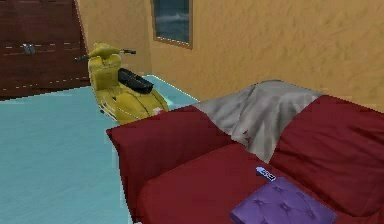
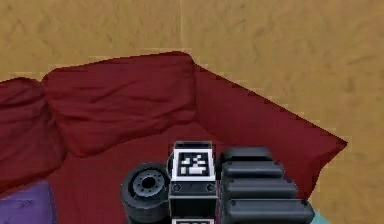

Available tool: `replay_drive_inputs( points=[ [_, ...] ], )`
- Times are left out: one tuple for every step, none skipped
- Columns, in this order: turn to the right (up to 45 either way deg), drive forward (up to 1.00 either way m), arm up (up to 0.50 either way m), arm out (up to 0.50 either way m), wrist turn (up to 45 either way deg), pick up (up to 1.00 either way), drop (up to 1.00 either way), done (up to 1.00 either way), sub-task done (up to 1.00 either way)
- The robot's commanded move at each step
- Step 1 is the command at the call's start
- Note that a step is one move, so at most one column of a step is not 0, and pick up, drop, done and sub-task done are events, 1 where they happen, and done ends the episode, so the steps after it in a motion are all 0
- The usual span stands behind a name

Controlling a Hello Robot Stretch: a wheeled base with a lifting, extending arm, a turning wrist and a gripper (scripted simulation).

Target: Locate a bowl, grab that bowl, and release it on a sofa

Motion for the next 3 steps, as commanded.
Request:
replay_drive_inputs(
  points=[
    [0.0,0.0,0.0,0.28,0.0,0.0,0.0,0.0,0.0],
    [0.0,0.0,0.0,0.0,39.0,0.0,0.0,0.0,0.0],
    [0.0,0.0,-0.34,0.0,0.0,0.0,0.0,0.0,0.0]
  ],
)
